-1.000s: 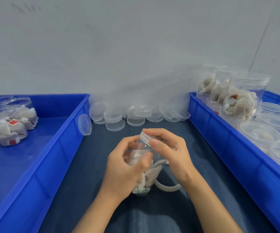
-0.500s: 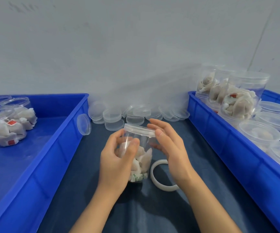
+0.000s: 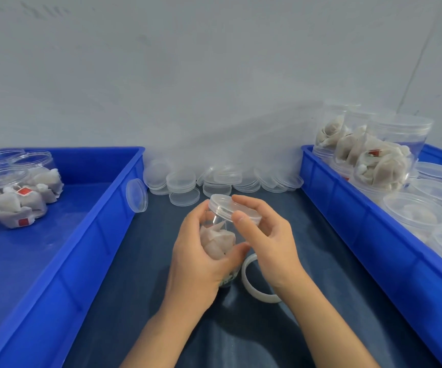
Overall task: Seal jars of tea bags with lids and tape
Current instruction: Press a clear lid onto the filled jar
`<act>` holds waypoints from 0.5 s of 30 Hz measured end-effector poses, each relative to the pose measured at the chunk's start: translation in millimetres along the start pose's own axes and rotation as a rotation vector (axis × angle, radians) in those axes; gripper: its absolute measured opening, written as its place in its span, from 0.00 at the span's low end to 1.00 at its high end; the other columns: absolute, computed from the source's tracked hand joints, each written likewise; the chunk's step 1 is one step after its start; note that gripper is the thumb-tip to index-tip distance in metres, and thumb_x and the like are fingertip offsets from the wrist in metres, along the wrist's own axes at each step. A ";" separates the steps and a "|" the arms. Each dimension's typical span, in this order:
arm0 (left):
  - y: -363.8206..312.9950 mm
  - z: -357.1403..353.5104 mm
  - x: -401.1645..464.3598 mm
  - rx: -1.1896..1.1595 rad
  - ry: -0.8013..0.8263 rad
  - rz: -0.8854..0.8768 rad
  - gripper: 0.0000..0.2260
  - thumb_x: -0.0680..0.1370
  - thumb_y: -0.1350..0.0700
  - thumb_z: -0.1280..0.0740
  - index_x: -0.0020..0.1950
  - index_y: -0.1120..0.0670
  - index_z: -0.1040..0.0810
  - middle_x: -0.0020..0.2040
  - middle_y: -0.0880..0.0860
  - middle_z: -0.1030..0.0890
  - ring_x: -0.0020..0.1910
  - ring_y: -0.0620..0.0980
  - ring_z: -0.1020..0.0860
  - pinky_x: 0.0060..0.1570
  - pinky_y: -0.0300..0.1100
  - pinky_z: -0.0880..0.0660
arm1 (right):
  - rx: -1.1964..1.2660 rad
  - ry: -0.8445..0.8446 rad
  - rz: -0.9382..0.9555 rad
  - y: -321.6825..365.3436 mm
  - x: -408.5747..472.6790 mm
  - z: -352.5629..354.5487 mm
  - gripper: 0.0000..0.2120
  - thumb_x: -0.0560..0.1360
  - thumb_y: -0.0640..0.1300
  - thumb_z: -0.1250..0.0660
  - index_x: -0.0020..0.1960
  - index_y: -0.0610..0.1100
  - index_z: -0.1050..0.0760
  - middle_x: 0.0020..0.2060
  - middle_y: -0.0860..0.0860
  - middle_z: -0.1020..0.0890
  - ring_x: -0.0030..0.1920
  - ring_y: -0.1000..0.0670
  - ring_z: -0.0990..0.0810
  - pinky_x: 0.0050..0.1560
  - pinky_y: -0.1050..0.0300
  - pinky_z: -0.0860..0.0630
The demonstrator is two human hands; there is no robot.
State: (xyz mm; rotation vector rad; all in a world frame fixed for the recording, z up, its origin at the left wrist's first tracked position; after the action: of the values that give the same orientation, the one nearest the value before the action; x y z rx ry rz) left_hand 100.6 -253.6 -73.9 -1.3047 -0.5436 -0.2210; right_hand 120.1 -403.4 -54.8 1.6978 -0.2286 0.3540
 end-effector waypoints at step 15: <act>-6.8 -8.1 -0.6 0.051 0.150 -0.044 0.37 0.67 0.44 0.15 0.72 0.33 0.27 0.66 0.39 0.18 0.65 0.41 0.19 0.60 0.37 0.20 | 0.053 -0.018 -0.049 6.8 -0.4 4.0 0.25 0.67 0.52 0.21 0.63 0.50 0.18 0.53 0.48 0.12 0.54 0.47 0.12 0.49 0.59 0.17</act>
State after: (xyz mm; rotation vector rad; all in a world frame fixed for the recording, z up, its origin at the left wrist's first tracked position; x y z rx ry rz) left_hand 99.1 -263.2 -69.7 -1.2166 -0.4480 -0.3372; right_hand 117.7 -408.4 -49.1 1.7561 -0.1915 0.3106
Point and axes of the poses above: each hand's wrist, its own x-axis towards the middle knuckle, its own z-axis out of the back of the hand, y = z × x, the point moved 7 cm from there along x, towards the middle knuckle
